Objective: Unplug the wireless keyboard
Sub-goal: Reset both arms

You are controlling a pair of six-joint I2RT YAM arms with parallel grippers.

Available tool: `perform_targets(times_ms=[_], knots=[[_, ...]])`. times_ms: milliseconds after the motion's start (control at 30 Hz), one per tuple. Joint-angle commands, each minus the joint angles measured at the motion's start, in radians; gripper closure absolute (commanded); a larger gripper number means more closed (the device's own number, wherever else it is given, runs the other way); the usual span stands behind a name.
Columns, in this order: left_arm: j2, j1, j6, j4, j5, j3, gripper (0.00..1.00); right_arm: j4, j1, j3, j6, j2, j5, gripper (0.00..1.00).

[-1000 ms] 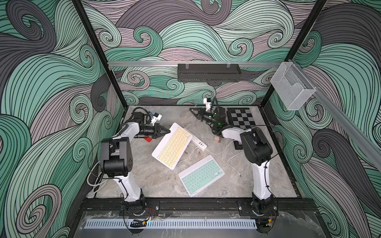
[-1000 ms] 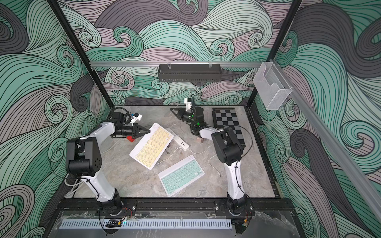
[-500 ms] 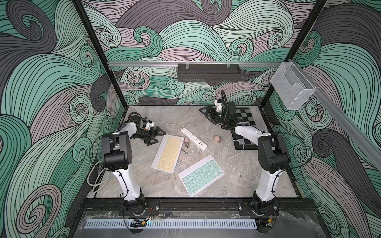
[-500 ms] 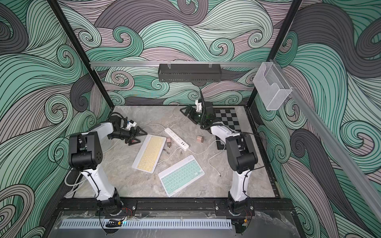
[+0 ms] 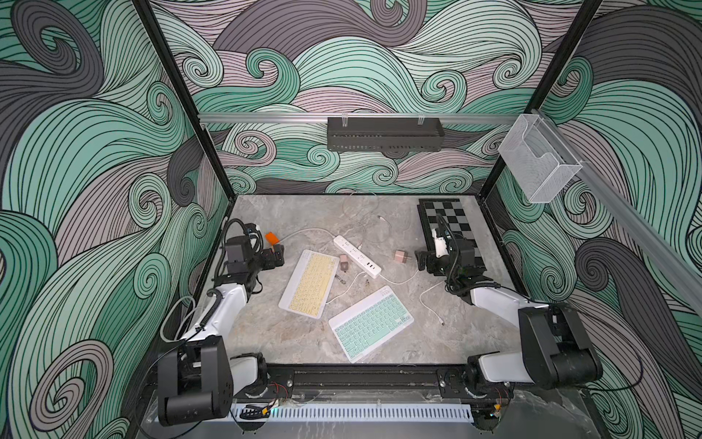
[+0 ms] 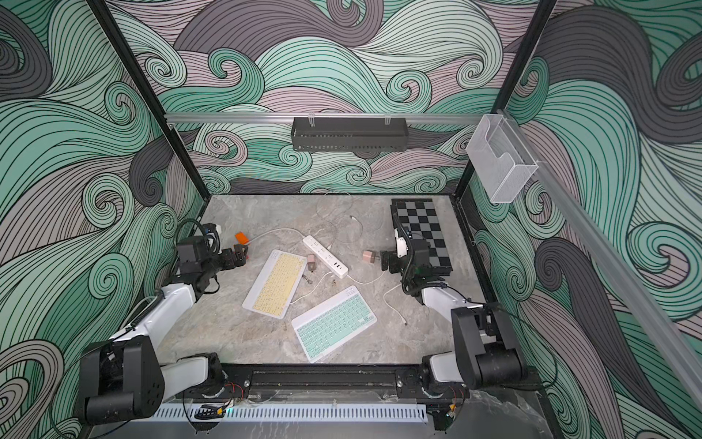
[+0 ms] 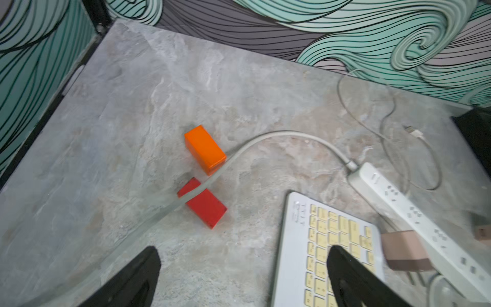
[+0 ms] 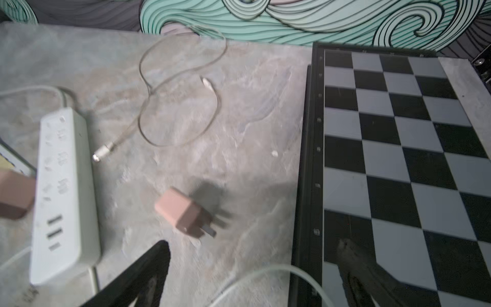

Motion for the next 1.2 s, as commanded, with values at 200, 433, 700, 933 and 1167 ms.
perform_targets(times_ms=[200, 433, 700, 933, 1167], knots=[[0.102, 0.031, 0.005, 0.397, -0.209, -0.116, 0.01, 0.439, -0.179, -0.146, 0.033, -0.101, -0.122, 0.02], [0.281, 0.108, -0.005, 0.706, 0.076, -0.159, 0.01, 0.588, -0.214, -0.183, 0.02, -0.078, -0.147, 0.02], [0.259, 0.096, -0.003, 0.603, 0.041, -0.127, 0.01, 0.58, -0.237, -0.19, 0.045, -0.093, -0.108, 0.02], [0.26, 0.095, -0.001, 0.603, 0.04, -0.126, 0.01, 0.573, -0.243, -0.184, 0.032, -0.092, -0.1, 0.02], [0.26, 0.091, -0.002, 0.599, 0.035, -0.125, 0.01, 0.572, -0.242, -0.189, 0.042, -0.097, -0.11, 0.02]])
